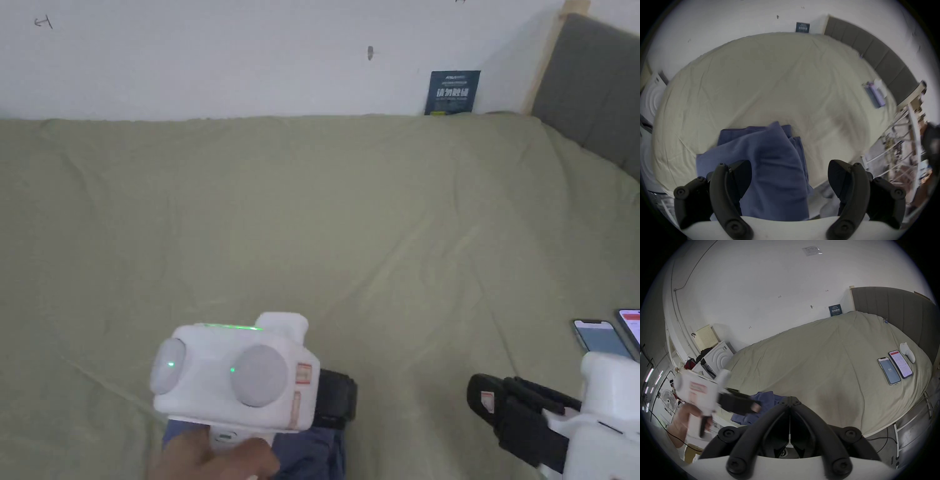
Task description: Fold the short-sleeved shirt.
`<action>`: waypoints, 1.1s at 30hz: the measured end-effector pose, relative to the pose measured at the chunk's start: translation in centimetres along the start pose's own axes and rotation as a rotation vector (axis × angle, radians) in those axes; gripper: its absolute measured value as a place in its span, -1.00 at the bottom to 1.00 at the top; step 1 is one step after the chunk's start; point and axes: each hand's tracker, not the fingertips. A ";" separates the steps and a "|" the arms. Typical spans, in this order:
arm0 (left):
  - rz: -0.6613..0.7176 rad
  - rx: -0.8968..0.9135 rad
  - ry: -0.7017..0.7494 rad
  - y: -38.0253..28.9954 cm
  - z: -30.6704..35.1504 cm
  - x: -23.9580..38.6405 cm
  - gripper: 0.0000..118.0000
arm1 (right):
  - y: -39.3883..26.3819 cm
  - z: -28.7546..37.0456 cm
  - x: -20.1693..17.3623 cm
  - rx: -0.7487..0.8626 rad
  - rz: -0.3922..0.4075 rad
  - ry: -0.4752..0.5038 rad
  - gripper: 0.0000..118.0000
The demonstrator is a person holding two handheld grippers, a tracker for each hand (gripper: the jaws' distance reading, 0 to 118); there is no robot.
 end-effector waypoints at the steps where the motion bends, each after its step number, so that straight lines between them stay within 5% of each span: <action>1: 0.021 0.012 -0.014 0.2 1.3 -1.1 0.67 | 0.0 -0.1 0.0 0.001 0.000 -0.002 -0.98; 3: 0.083 0.065 -0.056 0.6 3.5 -4.1 0.59 | -0.1 -0.3 0.0 0.004 -0.011 -0.001 -0.98; 4: 0.127 0.104 -0.084 0.5 4.0 -5.6 0.36 | -0.2 -0.4 -0.1 0.003 -0.016 0.006 -0.98; 6: 0.183 0.116 -0.120 0.4 3.8 -7.9 -0.67 | -0.2 -0.6 -0.3 -0.002 -0.020 0.013 -0.98; 7: 0.230 0.132 -0.166 0.0 3.3 -8.8 -1.00 | -0.3 -0.7 -0.4 -0.005 -0.018 0.014 -0.98; 12: 0.334 0.048 -0.512 -1.4 -1.3 -10.4 -1.00 | -0.4 -1.1 -1.0 -0.023 -0.007 0.014 -0.98; 18: 0.317 -0.084 -0.622 -3.3 -9.8 -8.5 -1.00 | -0.7 -1.6 -1.3 -0.039 -0.014 0.012 -0.98; 24: 0.312 -0.103 -0.612 -5.1 -14.5 -8.9 -1.00 | -1.4 -2.4 -1.2 -0.081 -0.023 0.000 -0.98; 30: 0.243 -0.061 -0.555 -3.4 -10.1 -8.3 -1.00 | -1.7 -4.4 -2.4 -0.134 -0.004 0.035 -0.98; 33: 0.216 -0.006 -0.536 -2.3 -5.8 -9.8 -1.00 | -1.4 -6.3 -3.6 -0.176 -0.033 0.132 -0.98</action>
